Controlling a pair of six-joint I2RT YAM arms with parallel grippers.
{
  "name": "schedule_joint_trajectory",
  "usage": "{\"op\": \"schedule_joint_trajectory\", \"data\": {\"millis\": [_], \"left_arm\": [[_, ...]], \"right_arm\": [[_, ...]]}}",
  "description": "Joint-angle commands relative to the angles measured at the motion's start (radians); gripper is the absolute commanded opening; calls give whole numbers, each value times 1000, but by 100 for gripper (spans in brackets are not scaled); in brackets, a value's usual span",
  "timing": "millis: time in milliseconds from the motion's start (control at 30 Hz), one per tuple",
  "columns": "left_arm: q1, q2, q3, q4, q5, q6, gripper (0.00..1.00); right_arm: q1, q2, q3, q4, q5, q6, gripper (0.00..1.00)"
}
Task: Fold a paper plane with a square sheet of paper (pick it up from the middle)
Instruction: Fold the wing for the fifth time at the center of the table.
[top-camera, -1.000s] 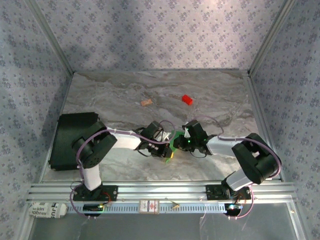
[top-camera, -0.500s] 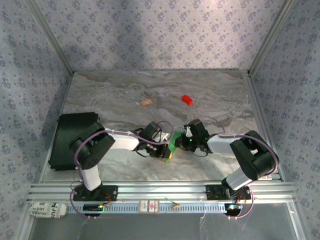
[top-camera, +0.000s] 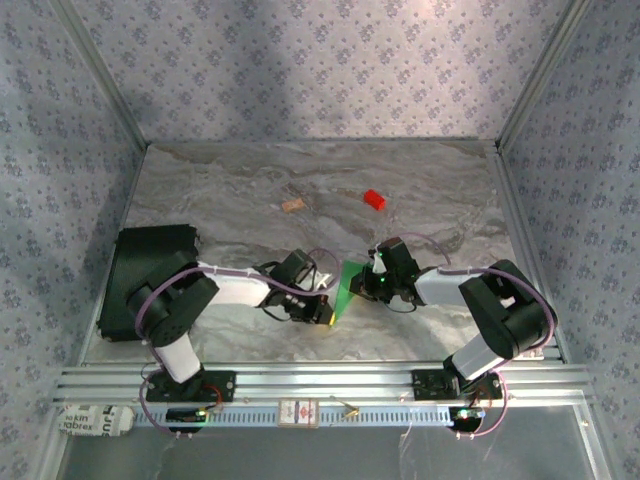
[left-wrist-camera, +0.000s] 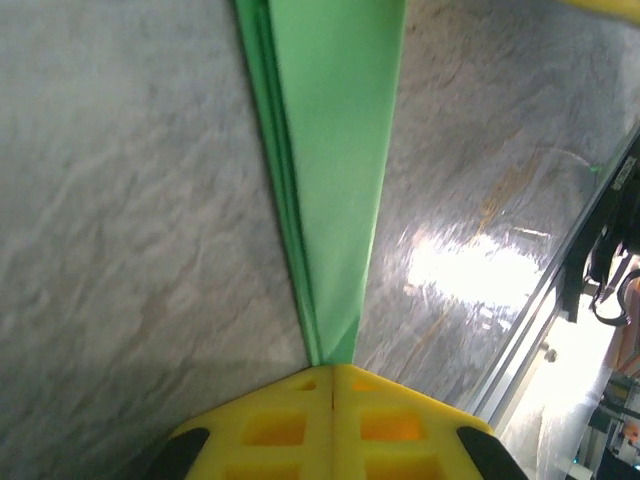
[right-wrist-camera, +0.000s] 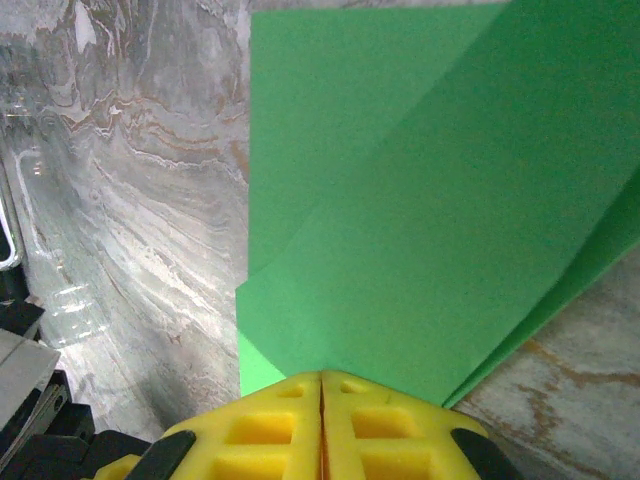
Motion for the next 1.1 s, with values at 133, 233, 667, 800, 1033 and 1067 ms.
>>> {"op": "schedule_joint_trajectory", "data": {"millis": [133,233,667,800,1033,1067], "left_arm": [[-3,-83,-34,-112,-27,18,4],[1,-141,-27,-96,-60,-10,2],[-25,-12,71,137,44,-127,10],[-22,47,105,64,26,-117,12],[-22,73,86,-66,31,-94,7],[-22,67,72,-70,31,-95,7]], "right_arm": [[-9,75,-28,-47,146,-10,9],[-7,80,-25,-46,145,-9,9],[-9,83,-16,-58,146,-13,9],[-10,80,-17,-60,147,-12,9],[-18,74,-18,-66,146,-16,10],[-20,72,-19,-67,144,-17,10]]}}
